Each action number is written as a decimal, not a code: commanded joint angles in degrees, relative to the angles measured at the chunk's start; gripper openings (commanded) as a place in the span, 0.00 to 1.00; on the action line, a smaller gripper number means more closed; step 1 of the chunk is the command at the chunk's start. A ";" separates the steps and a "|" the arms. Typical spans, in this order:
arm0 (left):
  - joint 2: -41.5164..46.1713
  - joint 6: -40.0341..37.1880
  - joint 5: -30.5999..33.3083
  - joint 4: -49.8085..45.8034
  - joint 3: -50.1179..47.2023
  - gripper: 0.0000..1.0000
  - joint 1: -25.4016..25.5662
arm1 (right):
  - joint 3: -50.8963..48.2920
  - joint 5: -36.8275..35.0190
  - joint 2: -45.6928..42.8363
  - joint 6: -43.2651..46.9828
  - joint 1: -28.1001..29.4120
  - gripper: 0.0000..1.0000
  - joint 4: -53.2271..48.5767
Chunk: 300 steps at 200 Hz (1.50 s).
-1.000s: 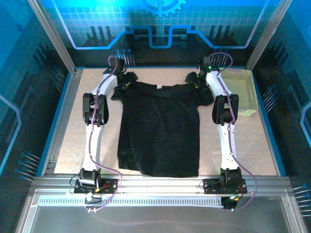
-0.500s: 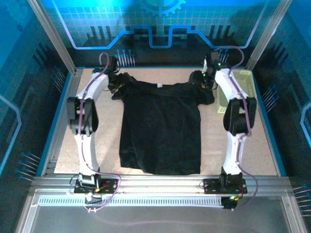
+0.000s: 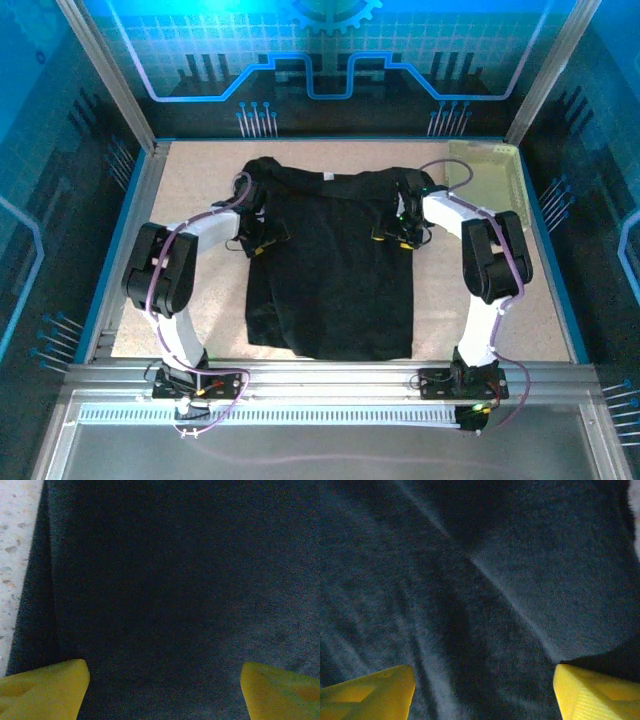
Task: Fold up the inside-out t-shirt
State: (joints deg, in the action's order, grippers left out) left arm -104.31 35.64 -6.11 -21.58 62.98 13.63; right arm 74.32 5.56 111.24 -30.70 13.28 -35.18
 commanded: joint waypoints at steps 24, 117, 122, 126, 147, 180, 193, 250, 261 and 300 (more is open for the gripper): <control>3.24 4.09 0.58 6.68 -6.53 0.81 0.16 | 10.85 -6.24 7.98 -0.94 -3.16 0.74 -2.84; 6.79 2.33 5.75 0.62 -2.72 0.86 8.07 | 20.46 -4.27 7.23 1.68 -8.32 0.75 -7.22; 7.92 0.95 7.23 -0.65 -2.38 0.87 9.29 | 18.66 -4.04 5.06 1.82 -8.12 0.75 -6.90; 8.91 -0.16 8.40 -1.53 -2.26 0.87 10.37 | 17.01 -3.81 3.29 1.99 -7.86 0.76 -6.60; 14.34 -5.22 15.25 -5.64 -3.11 0.89 17.23 | 6.38 -3.54 -8.04 2.14 -6.37 0.77 -4.04; 21.80 -8.34 24.56 -11.80 -6.94 0.90 30.51 | -10.50 -5.49 -24.42 1.10 -1.65 0.78 -1.65; 23.74 -9.01 25.81 -12.69 -8.73 0.90 36.21 | -15.58 -7.45 -29.20 0.83 0.56 0.78 -2.12; 24.77 -10.95 24.33 -13.13 -13.76 0.89 53.90 | -31.32 -10.55 -44.70 -3.14 3.33 0.80 -2.66; 24.55 -11.37 22.42 -12.27 -14.79 0.89 54.88 | -32.50 -10.41 -46.30 -3.67 3.50 0.80 -2.30; 23.73 -13.43 17.71 -11.81 -16.30 0.88 55.88 | -33.78 -10.29 -47.85 -4.63 3.63 0.81 -2.16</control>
State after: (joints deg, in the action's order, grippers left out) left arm -79.90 24.88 15.11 -32.75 47.75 68.88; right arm 41.56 -3.92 64.38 -33.52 16.19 -37.91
